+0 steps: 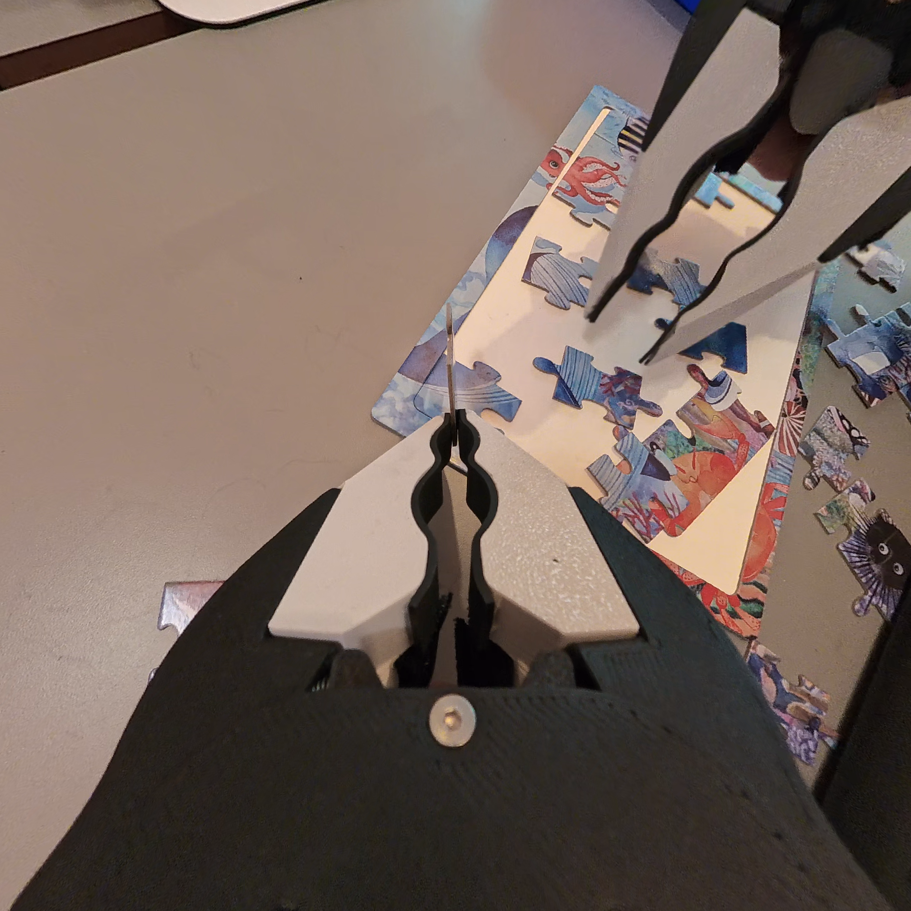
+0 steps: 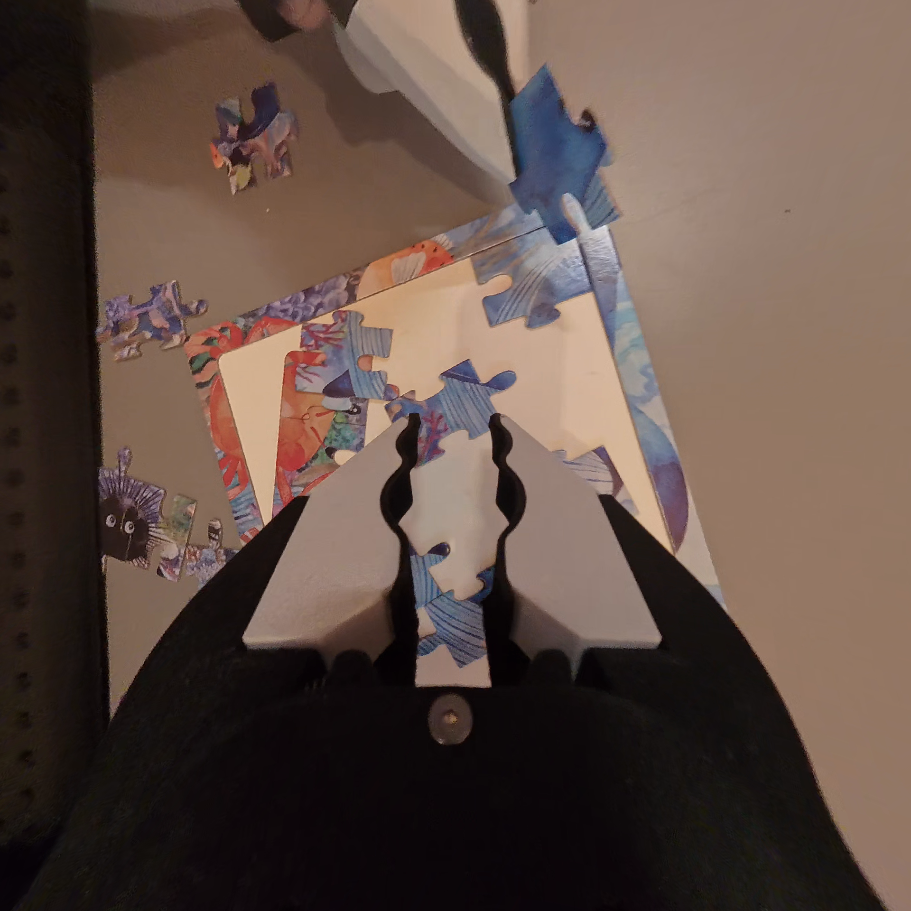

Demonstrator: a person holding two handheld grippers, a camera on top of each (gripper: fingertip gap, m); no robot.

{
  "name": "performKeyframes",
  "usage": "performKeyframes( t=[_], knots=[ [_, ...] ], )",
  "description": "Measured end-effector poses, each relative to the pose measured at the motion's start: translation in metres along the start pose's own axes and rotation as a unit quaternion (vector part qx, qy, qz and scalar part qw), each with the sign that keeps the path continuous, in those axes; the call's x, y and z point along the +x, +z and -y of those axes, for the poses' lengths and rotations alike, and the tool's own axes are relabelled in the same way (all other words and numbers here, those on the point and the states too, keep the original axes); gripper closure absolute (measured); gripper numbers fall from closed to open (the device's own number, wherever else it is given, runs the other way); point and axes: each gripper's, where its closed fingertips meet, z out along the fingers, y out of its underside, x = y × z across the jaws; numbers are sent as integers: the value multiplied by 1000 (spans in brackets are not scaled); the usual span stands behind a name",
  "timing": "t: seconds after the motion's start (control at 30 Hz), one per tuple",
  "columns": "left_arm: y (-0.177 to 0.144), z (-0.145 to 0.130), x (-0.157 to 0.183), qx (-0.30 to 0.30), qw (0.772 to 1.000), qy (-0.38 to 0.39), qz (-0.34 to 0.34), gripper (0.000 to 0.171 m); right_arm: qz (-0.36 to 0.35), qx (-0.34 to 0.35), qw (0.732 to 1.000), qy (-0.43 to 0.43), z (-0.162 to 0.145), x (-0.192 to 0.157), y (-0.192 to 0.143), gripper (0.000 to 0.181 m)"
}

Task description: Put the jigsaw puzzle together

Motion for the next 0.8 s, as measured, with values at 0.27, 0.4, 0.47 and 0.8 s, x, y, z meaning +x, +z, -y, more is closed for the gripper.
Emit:
performKeyframes(
  t=[0.27,0.4,0.47,0.8],
  knots=[
    [0,0,0,0,1000,0,1,171,-64,-50,997,8,-7,14,12,138],
    [0,0,0,-1,1000,0,1,171,-72,-62,995,7,-8,14,19,131],
    [0,0,0,-1,1000,0,1,171,-71,-65,995,5,-8,13,22,131],
    [0,-1,0,-1,1000,1,2,171,11,-25,1000,9,2,-10,22,138]
  ],
)
